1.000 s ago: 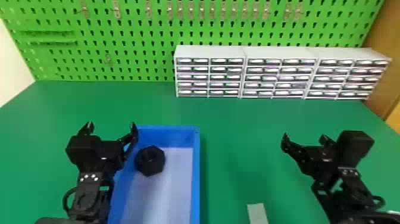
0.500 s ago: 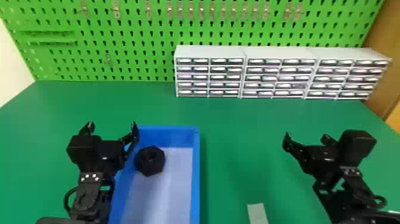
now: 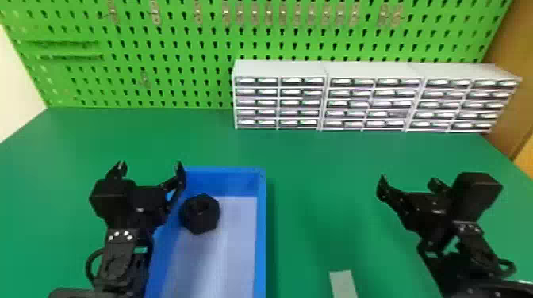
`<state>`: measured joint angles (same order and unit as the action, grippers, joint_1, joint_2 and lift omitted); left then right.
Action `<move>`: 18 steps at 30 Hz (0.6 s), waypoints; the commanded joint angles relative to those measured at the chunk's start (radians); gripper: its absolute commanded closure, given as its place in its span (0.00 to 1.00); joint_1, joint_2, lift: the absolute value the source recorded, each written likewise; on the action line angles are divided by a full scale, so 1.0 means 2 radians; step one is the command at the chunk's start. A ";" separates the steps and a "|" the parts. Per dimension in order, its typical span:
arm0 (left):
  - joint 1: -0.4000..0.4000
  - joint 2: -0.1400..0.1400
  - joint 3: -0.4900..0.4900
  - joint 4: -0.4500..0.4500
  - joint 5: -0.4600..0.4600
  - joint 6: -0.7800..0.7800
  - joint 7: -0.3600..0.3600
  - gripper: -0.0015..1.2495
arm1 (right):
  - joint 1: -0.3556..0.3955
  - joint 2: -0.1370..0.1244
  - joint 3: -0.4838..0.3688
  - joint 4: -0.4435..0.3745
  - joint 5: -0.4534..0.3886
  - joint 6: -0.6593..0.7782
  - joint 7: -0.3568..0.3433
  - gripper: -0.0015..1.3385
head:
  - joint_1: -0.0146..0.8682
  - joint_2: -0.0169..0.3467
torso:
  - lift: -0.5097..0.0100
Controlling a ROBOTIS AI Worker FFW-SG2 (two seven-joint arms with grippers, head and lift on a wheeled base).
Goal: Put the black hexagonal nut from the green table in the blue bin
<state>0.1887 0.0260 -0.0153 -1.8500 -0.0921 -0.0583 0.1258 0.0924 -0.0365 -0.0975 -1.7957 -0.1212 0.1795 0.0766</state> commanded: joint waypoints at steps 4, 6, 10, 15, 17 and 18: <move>0.000 0.000 -0.001 0.000 0.000 0.000 0.000 0.16 | 0.000 0.000 0.000 0.000 0.000 0.000 0.000 0.09 | 0.76 0.20 | 0.80; -0.001 0.000 0.000 0.000 0.000 0.000 0.000 0.16 | -0.001 0.000 0.000 0.000 0.000 0.000 0.000 0.09 | 0.76 0.20 | 0.80; -0.002 0.000 0.000 0.000 0.000 0.000 0.000 0.16 | -0.001 0.000 0.000 0.000 -0.002 0.000 0.000 0.09 | 0.76 0.20 | 0.80; -0.001 0.000 -0.002 0.000 0.000 0.000 0.000 0.16 | -0.001 0.000 0.000 0.000 -0.002 0.000 0.000 0.09 | 0.76 0.20 | 0.80; -0.001 0.000 -0.001 0.000 0.000 0.000 0.000 0.16 | -0.002 0.001 0.000 0.000 -0.002 0.000 0.000 0.09 | 0.76 0.20 | 0.80; -0.001 0.000 -0.001 0.000 0.000 0.000 0.000 0.16 | -0.002 0.001 0.000 0.000 -0.002 0.000 0.000 0.09 | 0.76 0.20 | 0.80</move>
<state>0.1870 0.0261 -0.0175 -1.8500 -0.0920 -0.0583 0.1258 0.0903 -0.0364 -0.0980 -1.7951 -0.1241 0.1795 0.0767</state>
